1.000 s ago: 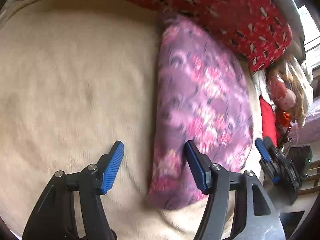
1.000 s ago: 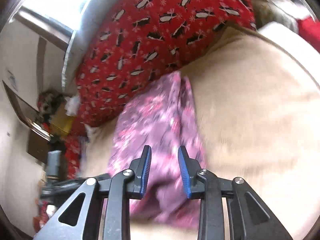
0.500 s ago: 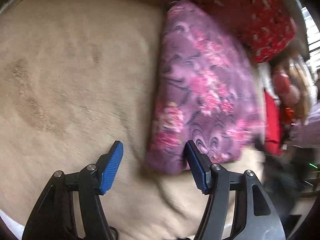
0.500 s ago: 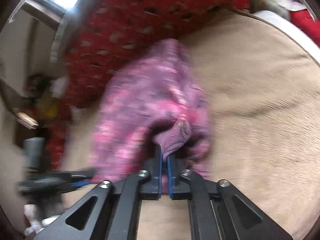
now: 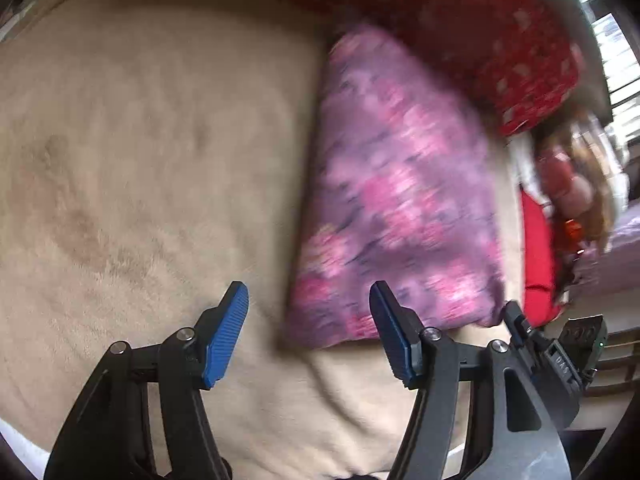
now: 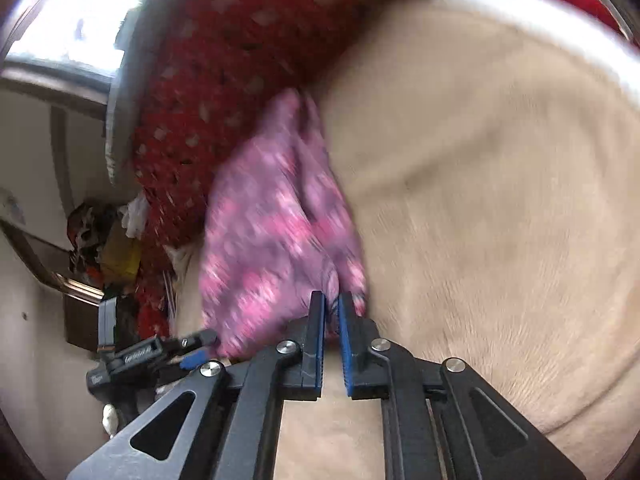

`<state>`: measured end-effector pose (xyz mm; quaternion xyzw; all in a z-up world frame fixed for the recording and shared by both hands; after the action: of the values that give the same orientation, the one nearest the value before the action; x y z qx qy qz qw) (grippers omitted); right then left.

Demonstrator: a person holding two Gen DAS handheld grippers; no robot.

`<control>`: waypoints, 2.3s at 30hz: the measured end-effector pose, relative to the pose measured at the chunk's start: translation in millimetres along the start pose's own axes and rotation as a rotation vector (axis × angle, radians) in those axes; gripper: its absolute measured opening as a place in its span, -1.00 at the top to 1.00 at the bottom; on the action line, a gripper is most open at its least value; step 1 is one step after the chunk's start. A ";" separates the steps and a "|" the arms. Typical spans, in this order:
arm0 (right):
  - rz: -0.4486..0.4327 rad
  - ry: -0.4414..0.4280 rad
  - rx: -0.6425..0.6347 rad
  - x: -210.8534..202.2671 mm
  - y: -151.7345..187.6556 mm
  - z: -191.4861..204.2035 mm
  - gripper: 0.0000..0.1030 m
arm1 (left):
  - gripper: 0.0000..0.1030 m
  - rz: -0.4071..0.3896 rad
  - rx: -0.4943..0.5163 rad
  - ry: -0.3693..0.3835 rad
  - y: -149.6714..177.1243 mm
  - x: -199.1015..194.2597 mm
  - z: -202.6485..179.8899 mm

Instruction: Fold small clothes

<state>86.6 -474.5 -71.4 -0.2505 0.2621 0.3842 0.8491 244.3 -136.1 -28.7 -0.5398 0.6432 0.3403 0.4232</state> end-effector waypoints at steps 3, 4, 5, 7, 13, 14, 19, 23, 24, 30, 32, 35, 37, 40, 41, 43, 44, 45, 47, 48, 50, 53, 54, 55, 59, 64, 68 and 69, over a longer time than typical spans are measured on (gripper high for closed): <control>-0.083 -0.044 -0.080 -12.8 -15.9 25.8 0.69 | -0.23 -0.052 0.034 -0.072 -6.4 -4.7 -11.4; -0.089 -0.043 -0.100 -9.5 -18.5 30.8 0.69 | -0.23 -0.044 0.039 -0.095 -7.7 1.5 -12.9; -0.076 -0.036 -0.122 -1.9 -19.2 33.2 0.70 | -0.23 -0.029 0.041 -0.115 -8.4 9.1 -12.7; 0.004 0.098 -0.146 31.7 -17.0 21.8 0.79 | -0.23 0.030 0.042 -0.163 -10.3 30.2 -8.2; -0.029 0.143 -0.151 24.7 -33.4 26.8 0.58 | -0.22 -0.051 0.003 -0.060 -36.9 0.5 4.4; -0.070 0.125 -0.165 19.4 -50.0 39.9 0.45 | -0.22 -0.066 0.003 -0.066 -45.8 -4.2 2.7; -0.066 0.188 -0.133 50.8 -114.1 50.8 -0.10 | -0.22 -0.096 0.005 -0.097 -89.9 -1.6 -14.1; 0.069 0.159 -0.015 100.3 -147.0 34.4 0.07 | -0.22 -0.103 0.034 -0.148 -101.6 12.4 -22.0; 0.069 0.126 -0.017 103.3 -149.3 35.5 0.66 | -0.22 -0.104 0.040 -0.158 -104.0 14.8 -20.7; 0.076 0.209 -0.087 123.2 -156.9 25.0 0.82 | -0.27 -0.087 0.030 -0.146 -108.2 27.6 -20.6; 0.049 0.226 -0.115 114.8 -157.1 37.0 0.72 | -0.27 -0.090 0.035 -0.153 -107.0 25.4 -22.6; -0.033 0.265 -0.169 94.4 -149.2 54.4 0.68 | -0.27 -0.093 0.041 -0.166 -105.2 24.5 -24.0; -0.062 0.227 -0.204 85.2 -143.2 66.4 0.52 | -0.27 -0.095 0.043 -0.171 -103.8 24.4 -24.6; -0.053 0.225 -0.250 88.8 -131.7 71.4 0.33 | -0.26 -0.090 0.042 -0.172 -101.5 23.8 -25.0; 0.002 0.265 -0.263 98.9 -127.4 65.4 0.34 | -0.26 -0.089 0.046 -0.174 -101.3 23.7 -24.9; 0.059 0.357 -0.296 113.3 -122.4 61.0 0.37 | -0.26 -0.083 0.063 -0.157 -100.6 20.0 -24.2; 0.045 0.365 -0.327 110.2 -122.0 64.4 0.37 | -0.26 -0.090 0.071 -0.134 -102.9 15.7 -22.2; 0.036 0.361 -0.332 104.6 -125.6 68.0 0.36 | -0.26 -0.098 0.070 -0.122 -104.9 13.1 -19.8; -0.018 0.312 -0.269 89.5 -141.5 66.7 0.18 | -0.26 -0.110 0.029 -0.080 -115.4 6.6 -8.9; -0.033 0.287 -0.229 86.2 -148.9 63.1 -0.05 | -0.26 -0.099 0.005 -0.030 -124.0 5.2 -3.6; -0.039 0.253 -0.132 87.8 -167.7 50.7 -0.08 | -0.26 -0.081 -0.026 0.009 -135.6 8.1 0.9; 0.028 0.220 -0.095 111.3 -183.7 47.9 0.32 | -0.26 -0.068 -0.019 -0.005 -149.7 21.7 -3.8; 0.019 0.202 -0.121 115.1 -186.4 51.5 0.95 | -0.26 -0.057 -0.018 -0.025 -154.2 31.5 -5.8; 0.008 0.210 -0.133 119.3 -189.0 52.3 0.89 | -0.33 -0.042 -0.022 -0.036 -156.8 40.0 -5.9; 0.054 0.252 -0.069 132.7 -188.8 33.1 0.81 | -0.41 -0.020 -0.043 -0.008 -156.3 40.6 -1.4; -0.009 0.174 -0.186 87.9 -157.3 54.1 0.41 | -0.40 -0.032 -0.049 0.131 -120.5 15.7 8.3; 0.112 0.319 -0.277 105.1 -116.6 46.9 0.16 | -0.41 0.036 -0.021 0.007 -95.3 42.5 3.9; 0.086 0.339 -0.298 100.2 -111.4 49.8 0.08 | -0.40 0.022 -0.008 0.009 -88.7 38.2 2.9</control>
<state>243.4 -455.7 -73.6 -0.4227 0.3516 0.4070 0.7294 329.7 -165.5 -63.0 -0.5358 0.6497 0.3450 0.4143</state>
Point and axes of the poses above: each gripper's, at about its wrist camera, not at the fingertips, and x roughly the way its jaws point, z to its left, y to its underside, the point moved 4 cm from there along x, roughly the way its jaws point, and after that the axes turned 14 degrees about z, right-handed, at the moved point
